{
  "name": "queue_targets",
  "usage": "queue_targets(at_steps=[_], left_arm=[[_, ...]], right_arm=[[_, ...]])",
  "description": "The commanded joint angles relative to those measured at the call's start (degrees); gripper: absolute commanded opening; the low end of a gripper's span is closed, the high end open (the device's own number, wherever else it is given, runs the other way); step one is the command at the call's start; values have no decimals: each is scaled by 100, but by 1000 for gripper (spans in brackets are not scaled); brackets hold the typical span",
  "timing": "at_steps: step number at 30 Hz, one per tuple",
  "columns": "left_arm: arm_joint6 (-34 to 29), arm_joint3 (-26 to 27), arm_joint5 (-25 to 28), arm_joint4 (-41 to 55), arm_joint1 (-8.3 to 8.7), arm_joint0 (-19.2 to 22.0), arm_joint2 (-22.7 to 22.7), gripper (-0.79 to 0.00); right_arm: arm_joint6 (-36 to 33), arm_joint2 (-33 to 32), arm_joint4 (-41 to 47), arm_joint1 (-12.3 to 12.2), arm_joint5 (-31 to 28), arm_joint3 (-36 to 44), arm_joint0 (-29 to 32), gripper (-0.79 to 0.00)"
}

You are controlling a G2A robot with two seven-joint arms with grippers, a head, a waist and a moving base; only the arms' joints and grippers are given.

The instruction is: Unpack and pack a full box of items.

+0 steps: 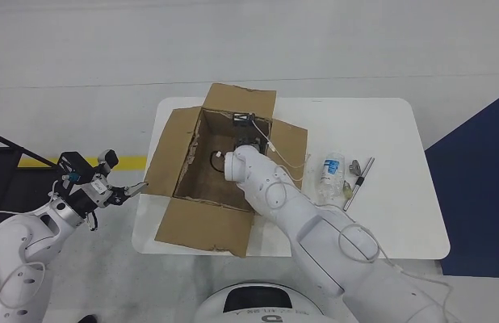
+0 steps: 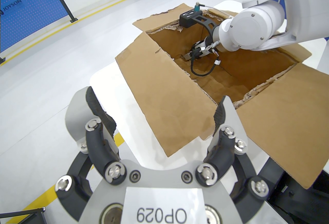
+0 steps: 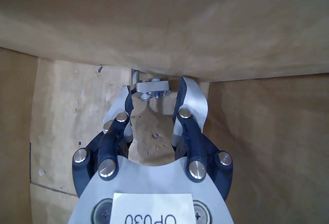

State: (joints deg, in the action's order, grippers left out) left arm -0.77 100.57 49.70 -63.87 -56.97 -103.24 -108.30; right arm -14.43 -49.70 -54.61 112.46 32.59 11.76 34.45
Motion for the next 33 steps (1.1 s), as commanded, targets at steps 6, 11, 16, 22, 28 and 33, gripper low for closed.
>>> queue_targets(at_steps=[6, 11, 16, 22, 28, 33], left_arm=[[0, 0, 0, 0, 0, 0, 0, 0], [0, 0, 0, 0, 0, 0, 0, 0], [0, 0, 0, 0, 0, 0, 0, 0], [0, 0, 0, 0, 0, 0, 0, 0], [0, 0, 0, 0, 0, 0, 0, 0], [0, 0, 0, 0, 0, 0, 0, 0]], right_arm=[[-62, 22, -52, 23, -194, -53, -51, -462], [52, 74, -153, 29, -210, -28, -23, -616], [313, 61, -107, 10, -226, 97, 87, -785], [671, 63, -106, -48, -150, 355, 337, -785], [884, 71, -195, -117, 400, 849, 608, -785], [639, 82, -182, -200, -12, 1542, 873, 0]])
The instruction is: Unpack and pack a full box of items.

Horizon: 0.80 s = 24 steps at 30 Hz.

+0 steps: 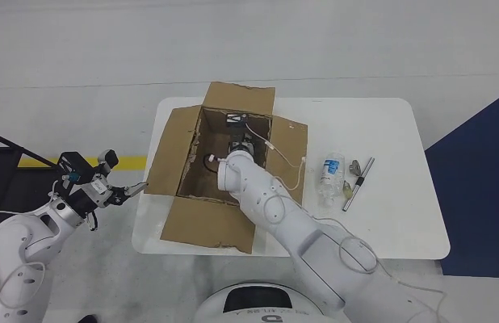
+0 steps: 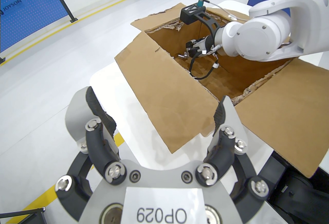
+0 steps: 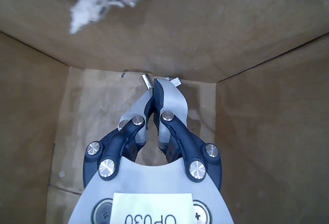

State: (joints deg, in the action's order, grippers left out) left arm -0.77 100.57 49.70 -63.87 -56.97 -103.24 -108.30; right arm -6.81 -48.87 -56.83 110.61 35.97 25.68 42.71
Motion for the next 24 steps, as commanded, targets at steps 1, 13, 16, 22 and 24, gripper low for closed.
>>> queue_targets(at_steps=[1, 13, 16, 22, 24], left_arm=[[0, 0, 0, 0, 0, 0, 0, 0], [0, 0, 0, 0, 0, 0, 0, 0], [0, 0, 0, 0, 0, 0, 0, 0], [0, 0, 0, 0, 0, 0, 0, 0], [0, 0, 0, 0, 0, 0, 0, 0]], right_arm=[[-123, 0, 41, -16, -350, 150, 47, 0], [-128, -59, 98, -27, -245, 135, 42, 0], [-105, -271, 356, -47, -138, 203, 21, 0], [-26, -566, 665, -81, -115, 106, -65, 0], [44, -626, 726, -83, -131, 66, -89, 0]])
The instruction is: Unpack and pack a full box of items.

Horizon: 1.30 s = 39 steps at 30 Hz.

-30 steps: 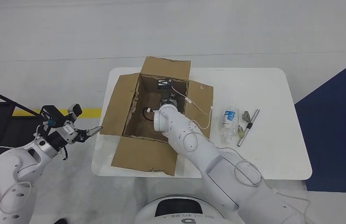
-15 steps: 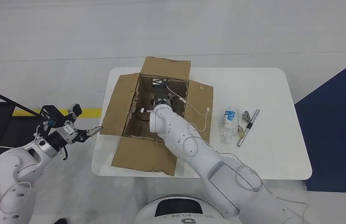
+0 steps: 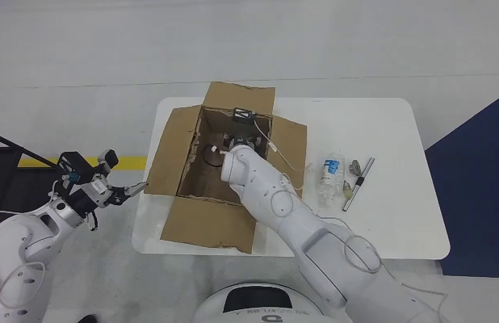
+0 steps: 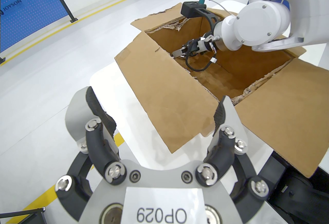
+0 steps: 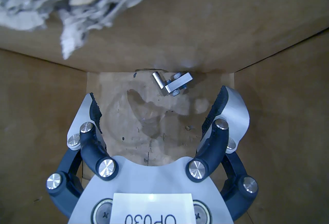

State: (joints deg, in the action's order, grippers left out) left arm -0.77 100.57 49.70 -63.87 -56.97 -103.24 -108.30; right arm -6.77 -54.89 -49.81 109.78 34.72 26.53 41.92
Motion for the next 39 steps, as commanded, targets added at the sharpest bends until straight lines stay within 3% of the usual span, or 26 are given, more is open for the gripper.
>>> queue_targets(at_steps=[1, 6, 13, 21, 28, 31, 39], left_arm=[[0, 0, 0, 0, 0, 0, 0, 0], [0, 0, 0, 0, 0, 0, 0, 0], [0, 0, 0, 0, 0, 0, 0, 0], [0, 0, 0, 0, 0, 0, 0, 0], [0, 0, 0, 0, 0, 0, 0, 0], [0, 0, 0, 0, 0, 0, 0, 0], [0, 0, 0, 0, 0, 0, 0, 0]], right_arm=[[70, -51, 55, 2, -4, -57, -20, 0], [258, -101, 121, 60, 363, -332, -123, -92], [553, -209, 400, 175, 846, -629, -241, -348], [409, -134, 489, 235, 777, -932, -411, -425], [534, -140, 724, 243, 538, -894, -453, -428], [780, -296, 1021, 220, 258, -860, -458, -533], [666, -393, 1190, 269, 273, -1338, -718, -505]])
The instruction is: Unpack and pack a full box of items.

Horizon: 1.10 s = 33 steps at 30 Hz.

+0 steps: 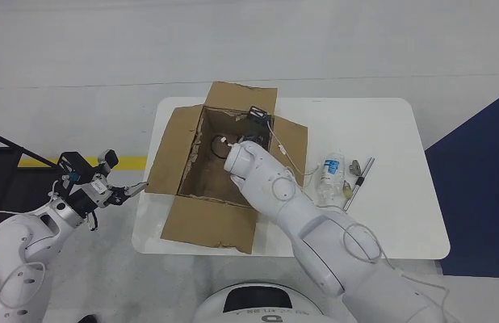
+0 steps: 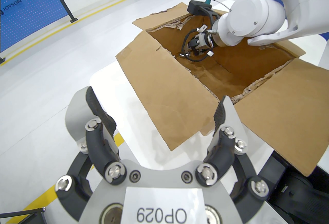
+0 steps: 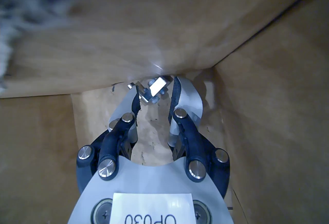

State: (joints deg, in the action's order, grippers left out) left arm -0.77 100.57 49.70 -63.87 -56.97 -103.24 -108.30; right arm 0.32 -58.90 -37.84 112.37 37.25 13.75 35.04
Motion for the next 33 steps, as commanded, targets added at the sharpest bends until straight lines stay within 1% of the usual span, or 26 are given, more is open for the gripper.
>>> queue_targets(at_steps=[1, 7, 10, 11, 12, 13, 14, 16, 23, 27, 30, 33], left_arm=[[0, 0, 0, 0, 0, 0, 0, 0], [0, 0, 0, 0, 0, 0, 0, 0], [0, 0, 0, 0, 0, 0, 0, 0], [0, 0, 0, 0, 0, 0, 0, 0], [0, 0, 0, 0, 0, 0, 0, 0], [0, 0, 0, 0, 0, 0, 0, 0], [0, 0, 0, 0, 0, 0, 0, 0], [0, 0, 0, 0, 0, 0, 0, 0], [0, 0, 0, 0, 0, 0, 0, 0], [0, 0, 0, 0, 0, 0, 0, 0], [0, 0, 0, 0, 0, 0, 0, 0], [0, 0, 0, 0, 0, 0, 0, 0]], right_arm=[[-89, 13, -8, 19, 15, -110, -55, -499], [-221, 41, -15, 46, 15, -264, -147, -493], [-218, 45, -4, 49, -2, -272, -156, -505], [-208, 44, 1, 48, -7, -275, -159, -520], [-187, 34, 22, 45, -29, -272, -158, -551], [-159, 19, 47, 40, -47, -276, -158, -646], [-141, 10, 60, 38, -59, -286, -157, -711], [-132, -3, 82, 38, -83, -294, -157, -785], [-171, 13, 53, 40, -209, -299, -148, -785], [-193, 45, 22, 40, -429, -244, -94, -785], [-98, 80, -4, 34, -610, -148, 9, -785], [159, 73, 21, 8, -650, -45, 131, -785]])
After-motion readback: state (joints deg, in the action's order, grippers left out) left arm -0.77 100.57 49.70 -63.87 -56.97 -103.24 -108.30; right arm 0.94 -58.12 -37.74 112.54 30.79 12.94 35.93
